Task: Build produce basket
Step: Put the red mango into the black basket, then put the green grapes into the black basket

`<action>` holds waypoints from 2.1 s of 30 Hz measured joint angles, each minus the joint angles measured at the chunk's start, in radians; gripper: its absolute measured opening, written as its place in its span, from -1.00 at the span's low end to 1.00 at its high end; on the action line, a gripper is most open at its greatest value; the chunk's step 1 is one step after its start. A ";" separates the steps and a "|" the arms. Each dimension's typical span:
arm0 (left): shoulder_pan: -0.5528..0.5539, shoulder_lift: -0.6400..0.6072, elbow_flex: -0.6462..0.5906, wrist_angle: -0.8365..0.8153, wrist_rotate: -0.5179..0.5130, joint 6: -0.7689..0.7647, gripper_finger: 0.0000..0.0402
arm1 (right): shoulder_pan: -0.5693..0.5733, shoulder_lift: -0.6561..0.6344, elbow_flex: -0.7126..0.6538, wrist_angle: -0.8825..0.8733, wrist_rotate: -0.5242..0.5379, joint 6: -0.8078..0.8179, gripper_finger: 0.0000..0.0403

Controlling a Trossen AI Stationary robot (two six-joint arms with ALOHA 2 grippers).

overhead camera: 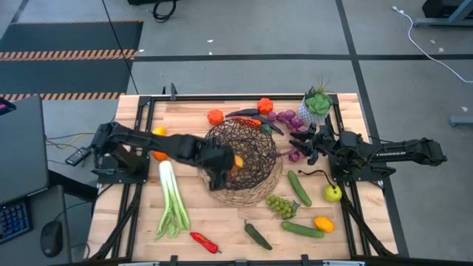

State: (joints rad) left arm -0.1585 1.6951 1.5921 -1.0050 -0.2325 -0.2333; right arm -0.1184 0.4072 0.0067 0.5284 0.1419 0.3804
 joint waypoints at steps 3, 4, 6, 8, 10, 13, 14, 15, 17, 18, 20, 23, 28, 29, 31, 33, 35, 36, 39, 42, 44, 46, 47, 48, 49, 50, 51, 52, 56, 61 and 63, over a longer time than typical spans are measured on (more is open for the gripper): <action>0.038 0.000 0.000 0.000 0.000 -0.005 0.46 | 0.000 0.000 0.000 -0.029 -0.009 0.026 0.02; 0.047 0.000 0.000 0.003 -0.001 0.007 0.48 | 0.000 0.000 0.000 -0.041 -0.010 0.038 0.03; 0.058 0.000 0.000 0.018 -0.001 0.028 0.53 | 0.000 0.000 0.000 -0.065 -0.010 0.046 0.07; 0.058 0.000 0.000 0.034 0.000 0.035 0.56 | 0.000 0.000 0.000 -0.068 -0.006 0.045 0.12; 0.054 0.000 0.000 0.033 0.000 0.035 0.56 | 0.000 0.000 0.000 -0.061 0.005 0.042 0.18; 0.046 0.000 0.000 0.024 0.000 0.035 0.57 | 0.000 0.000 0.000 -0.049 0.011 0.031 0.30; 0.044 0.000 0.000 0.024 0.000 0.036 0.57 | 0.000 0.000 0.000 -0.048 0.012 0.024 0.34; 0.042 0.000 0.000 0.024 -0.002 0.036 0.57 | 0.000 0.000 0.000 -0.044 0.012 0.016 0.38; 0.042 0.000 0.000 0.024 -0.004 0.035 0.57 | 0.000 0.000 0.000 -0.041 0.012 0.011 0.46; 0.042 0.000 0.000 0.023 -0.004 0.030 0.57 | 0.000 0.000 0.000 -0.041 0.004 0.009 0.49; 0.036 0.000 0.000 0.018 -0.006 0.012 0.56 | 0.000 0.000 0.000 -0.038 -0.019 -0.006 0.54; 0.024 0.000 0.000 0.039 -0.025 0.012 0.50 | 0.000 0.000 0.000 -0.020 -0.029 -0.041 0.57; -0.015 -0.020 -0.032 0.173 -0.107 0.075 0.35 | 0.001 0.000 0.000 -0.006 -0.043 -0.035 0.56; -0.020 -0.032 -0.048 0.218 -0.113 0.085 0.32 | 0.004 0.000 0.000 -0.007 -0.052 -0.036 0.56; -0.025 -0.061 -0.097 0.303 -0.115 0.094 0.26 | 0.015 0.000 0.000 -0.009 -0.071 -0.033 0.56; -0.025 -0.093 -0.164 0.382 -0.115 0.095 0.21 | 0.030 0.000 0.000 -0.013 -0.083 -0.018 0.56; -0.024 -0.135 -0.238 0.453 -0.115 0.090 0.17 | 0.046 0.000 0.000 -0.014 -0.083 -0.012 0.56; -0.024 -0.160 -0.274 0.482 -0.115 0.087 0.15 | 0.054 0.000 0.000 -0.014 -0.083 -0.010 0.56; -0.023 -0.244 -0.383 0.586 -0.116 0.074 0.11 | 0.077 0.000 0.000 -0.016 -0.069 -0.009 0.56; -0.023 -0.343 -0.497 0.707 -0.115 0.062 0.08 | 0.101 0.000 0.000 -0.028 -0.040 -0.005 0.56; -0.024 -0.414 -0.574 0.789 -0.115 0.062 0.07 | 0.117 0.000 0.000 -0.040 -0.027 0.003 0.56; -0.023 -0.484 -0.656 0.861 -0.115 0.062 0.07 | 0.131 0.000 0.000 -0.046 -0.016 0.011 0.56; -0.023 -0.519 -0.701 0.902 -0.115 0.062 0.07 | 0.139 0.000 0.000 -0.049 -0.009 0.013 0.56; -0.019 -0.553 -0.746 0.943 -0.114 0.063 0.07 | 0.146 0.001 0.000 -0.049 -0.005 0.013 0.56; -0.017 -0.588 -0.793 0.985 -0.115 0.062 0.07 | 0.155 0.000 0.000 -0.049 -0.003 0.013 0.56; -0.013 -0.619 -0.841 1.036 -0.115 0.062 0.06 | 0.162 0.000 0.000 -0.049 -0.001 0.013 0.56; -0.008 -0.650 -0.890 1.086 -0.114 0.062 0.06 | 0.171 0.001 0.000 -0.049 0.002 0.013 0.56; -0.004 -0.677 -0.940 1.137 -0.111 0.061 0.06 | 0.181 0.003 0.000 -0.051 0.010 0.011 0.56; 0.007 -0.747 -1.095 1.321 -0.105 0.036 0.04 | 0.233 0.040 0.000 -0.073 0.069 -0.031 0.56; -0.004 -0.775 -1.196 1.423 -0.103 0.041 0.00 | 0.283 0.123 0.068 -0.078 0.147 -0.068 0.56; -0.004 -0.774 -1.228 1.474 -0.102 0.059 -0.01 | 0.306 0.166 0.119 -0.096 0.149 -0.103 0.56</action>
State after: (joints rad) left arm -0.1622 0.9207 0.3640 0.4690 -0.3349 -0.1746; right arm 0.1876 0.5732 0.1258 0.4326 0.2905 0.2773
